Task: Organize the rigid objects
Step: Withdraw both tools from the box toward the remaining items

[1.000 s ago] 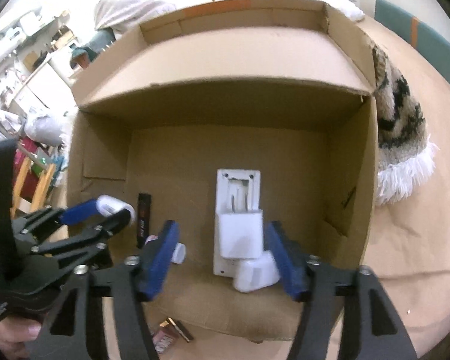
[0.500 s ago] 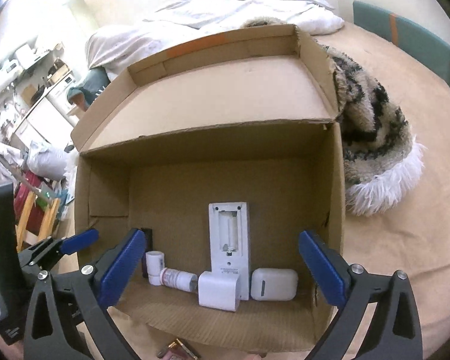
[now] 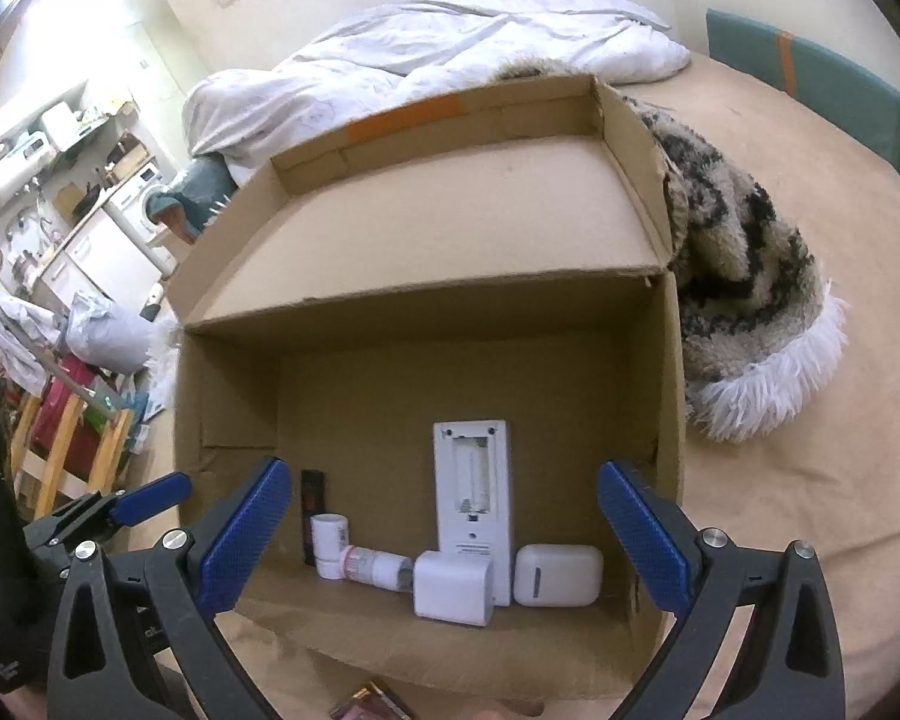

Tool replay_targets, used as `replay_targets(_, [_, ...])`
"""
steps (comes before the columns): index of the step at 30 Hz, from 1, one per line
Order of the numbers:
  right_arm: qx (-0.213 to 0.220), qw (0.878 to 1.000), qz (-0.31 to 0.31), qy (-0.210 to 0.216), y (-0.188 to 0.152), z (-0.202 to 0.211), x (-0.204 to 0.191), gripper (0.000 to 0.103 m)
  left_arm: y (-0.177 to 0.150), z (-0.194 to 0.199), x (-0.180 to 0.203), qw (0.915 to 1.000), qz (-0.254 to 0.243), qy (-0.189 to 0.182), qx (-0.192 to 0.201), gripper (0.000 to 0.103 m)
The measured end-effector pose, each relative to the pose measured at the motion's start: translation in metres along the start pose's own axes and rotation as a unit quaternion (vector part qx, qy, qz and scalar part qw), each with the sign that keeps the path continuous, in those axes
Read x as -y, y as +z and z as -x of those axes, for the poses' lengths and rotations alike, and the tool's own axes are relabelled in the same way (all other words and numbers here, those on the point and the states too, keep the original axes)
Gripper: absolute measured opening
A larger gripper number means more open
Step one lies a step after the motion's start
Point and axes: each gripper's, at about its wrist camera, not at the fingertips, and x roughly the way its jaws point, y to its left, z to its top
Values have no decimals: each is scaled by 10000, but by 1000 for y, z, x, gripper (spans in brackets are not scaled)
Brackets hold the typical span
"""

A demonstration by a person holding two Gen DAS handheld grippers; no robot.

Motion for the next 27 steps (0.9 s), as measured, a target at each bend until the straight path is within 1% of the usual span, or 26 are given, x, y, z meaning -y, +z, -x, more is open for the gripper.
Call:
replay_targets(4, [145, 9998, 150, 71, -4, 18, -10, 103, -1, 15, -5, 9999, 112, -89, -26, 64])
replay_targets(8, [289, 9986, 442, 39, -14, 40, -21, 103, -7, 31, -12, 9998, 179, -50, 41, 64])
replay_targets(11, [225, 9983, 535, 44, -27, 49, -26, 103, -17, 42, -16, 9998, 168, -24, 58, 64])
replay_targets(15, [58, 9986, 526, 87, -43, 56, -29, 103, -35, 43, -18, 9998, 187, -85, -61, 64])
replay_targets(18, [35, 9985, 537, -51, -54, 60, -28, 103, -50, 35, -21, 9995, 240, -61, -200, 64])
replay_targets(20, [-54, 9989, 443, -125, -61, 59, -23, 103, -57, 27, -23, 9989, 303, -41, -344, 64])
replay_targets(23, [-239, 9994, 208, -164, -69, 54, -14, 103, -64, 15, -25, 9962, 429, -285, -697, 64])
replay_targets(24, [-278, 9992, 178, -234, -71, 52, -12, 103, -66, 11, -23, 9954, 396, -348, -795, 64])
replay_targets(27, [-383, 9983, 176, -394, -76, 47, -10, 103, -75, 1, -8, 9934, 45, -365, -1082, 64])
